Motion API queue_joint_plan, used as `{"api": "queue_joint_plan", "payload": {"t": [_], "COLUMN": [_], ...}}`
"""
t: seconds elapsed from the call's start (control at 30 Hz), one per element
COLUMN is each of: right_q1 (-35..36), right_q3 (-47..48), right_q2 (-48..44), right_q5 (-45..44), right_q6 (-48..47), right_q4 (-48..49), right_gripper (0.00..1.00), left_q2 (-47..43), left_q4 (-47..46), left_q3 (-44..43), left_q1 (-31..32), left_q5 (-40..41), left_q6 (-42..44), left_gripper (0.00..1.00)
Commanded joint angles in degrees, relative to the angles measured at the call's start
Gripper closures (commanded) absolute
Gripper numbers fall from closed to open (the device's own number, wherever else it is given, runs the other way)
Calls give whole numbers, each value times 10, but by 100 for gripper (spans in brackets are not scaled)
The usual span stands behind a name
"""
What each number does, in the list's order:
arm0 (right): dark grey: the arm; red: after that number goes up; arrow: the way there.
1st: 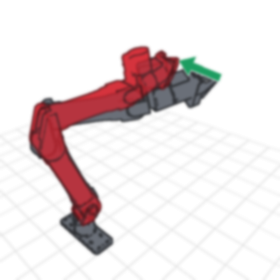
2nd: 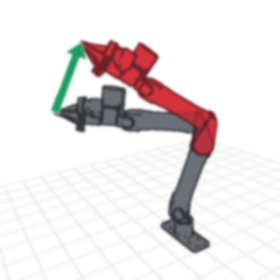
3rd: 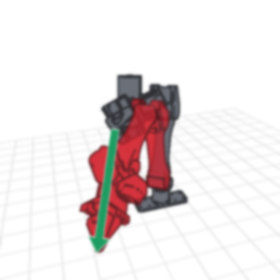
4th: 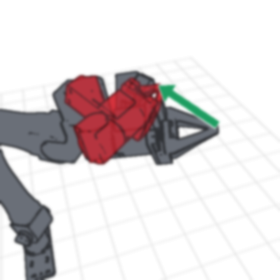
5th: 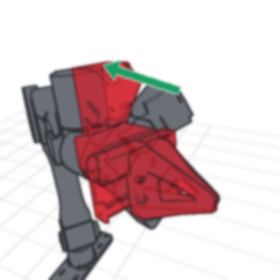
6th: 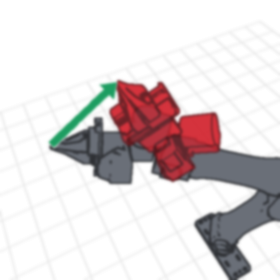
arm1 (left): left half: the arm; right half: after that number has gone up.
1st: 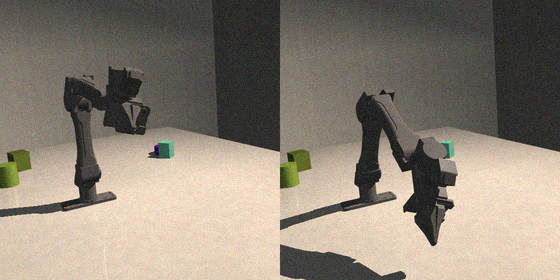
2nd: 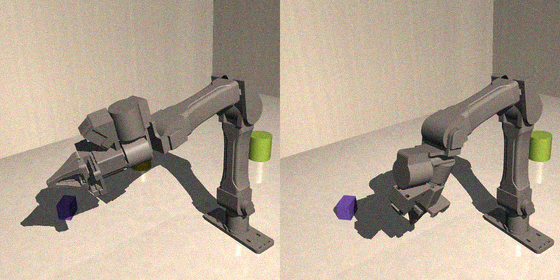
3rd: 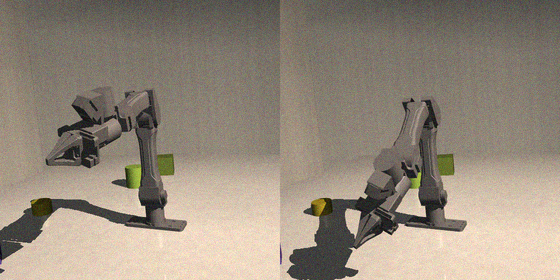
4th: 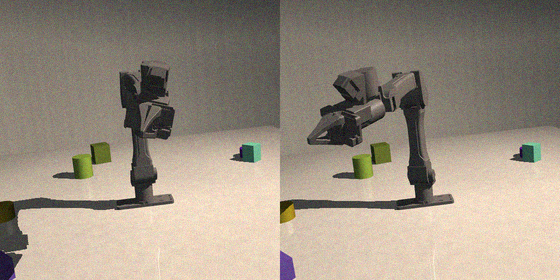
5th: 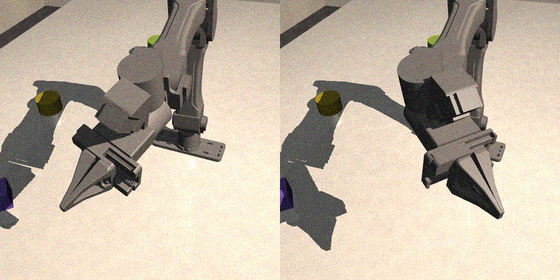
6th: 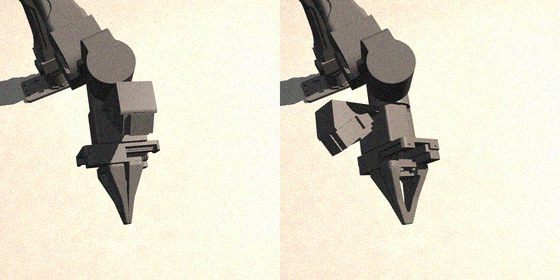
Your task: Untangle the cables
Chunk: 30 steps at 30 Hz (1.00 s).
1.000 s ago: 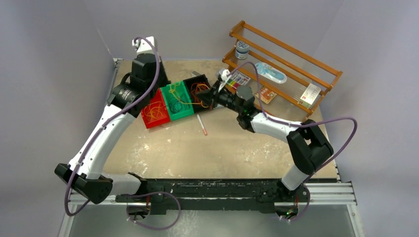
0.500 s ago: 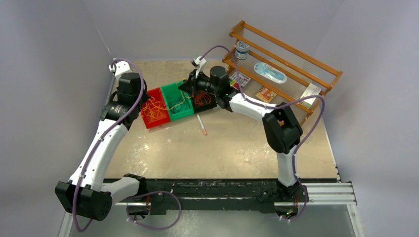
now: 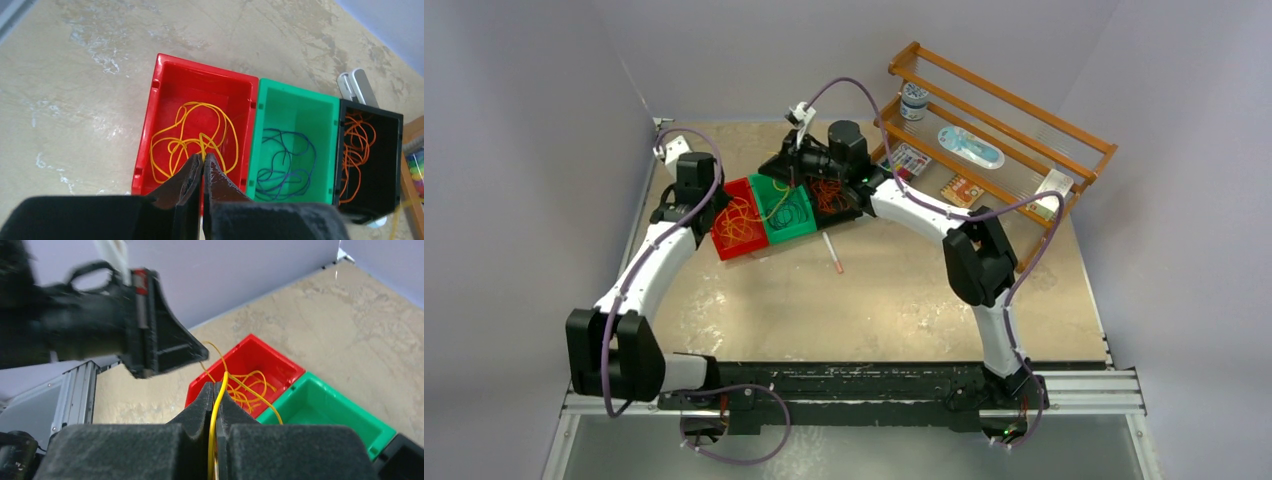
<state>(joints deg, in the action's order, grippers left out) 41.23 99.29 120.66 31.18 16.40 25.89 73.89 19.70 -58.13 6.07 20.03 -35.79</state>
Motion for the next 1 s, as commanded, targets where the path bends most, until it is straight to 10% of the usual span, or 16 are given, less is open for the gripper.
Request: {"api": "queue_joint_plan", "payload": {"t": [0.0,0.3,0.97], "right_q1": [0,11,71], "right_q3": [56,137,396], "right_q2": [28,90,273], "right_q5": [41,85,45], "right_q6": [-7,-9,25], "right_q4": [21,-4,-77], "right_gripper": [100,100,100], "left_q2": [43,21,-197], "left_q4": [-72,-36,86], "left_q3": [0,-4,11], "left_q1": [-39,-81,-95], "left_q5": [-38,-40,70], "left_q6": [-56,-69,13], "left_gripper": [95,47,39]}}
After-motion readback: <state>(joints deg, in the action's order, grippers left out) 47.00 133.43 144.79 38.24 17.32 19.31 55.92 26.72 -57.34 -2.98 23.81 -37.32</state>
